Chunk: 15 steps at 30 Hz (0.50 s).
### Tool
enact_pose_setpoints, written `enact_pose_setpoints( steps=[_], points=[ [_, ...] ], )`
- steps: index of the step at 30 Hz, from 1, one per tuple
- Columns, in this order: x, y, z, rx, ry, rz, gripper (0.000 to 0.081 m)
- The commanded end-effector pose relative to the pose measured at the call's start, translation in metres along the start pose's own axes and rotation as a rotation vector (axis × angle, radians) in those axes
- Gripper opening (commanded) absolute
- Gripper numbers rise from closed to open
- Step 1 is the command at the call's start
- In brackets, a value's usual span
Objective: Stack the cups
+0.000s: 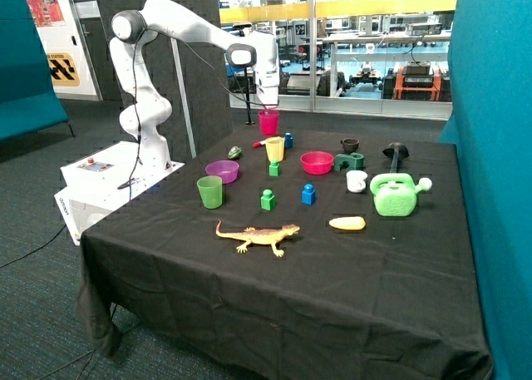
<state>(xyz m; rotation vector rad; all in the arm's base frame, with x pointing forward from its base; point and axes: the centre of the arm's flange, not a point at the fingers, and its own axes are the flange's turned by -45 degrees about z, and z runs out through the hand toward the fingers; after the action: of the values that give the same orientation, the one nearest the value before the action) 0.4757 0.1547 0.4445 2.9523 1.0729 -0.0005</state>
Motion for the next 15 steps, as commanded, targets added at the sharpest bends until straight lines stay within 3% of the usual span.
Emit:
enact_pose_setpoints(
  steps=[1, 15],
  points=[
    [0.003, 0.000, 0.004, 0.0002, 0.0004, -0.012, 0.0000],
    [0.012, 0.012, 0.007, 0.0002, 0.0004, 0.008, 0.0000]
  ],
)
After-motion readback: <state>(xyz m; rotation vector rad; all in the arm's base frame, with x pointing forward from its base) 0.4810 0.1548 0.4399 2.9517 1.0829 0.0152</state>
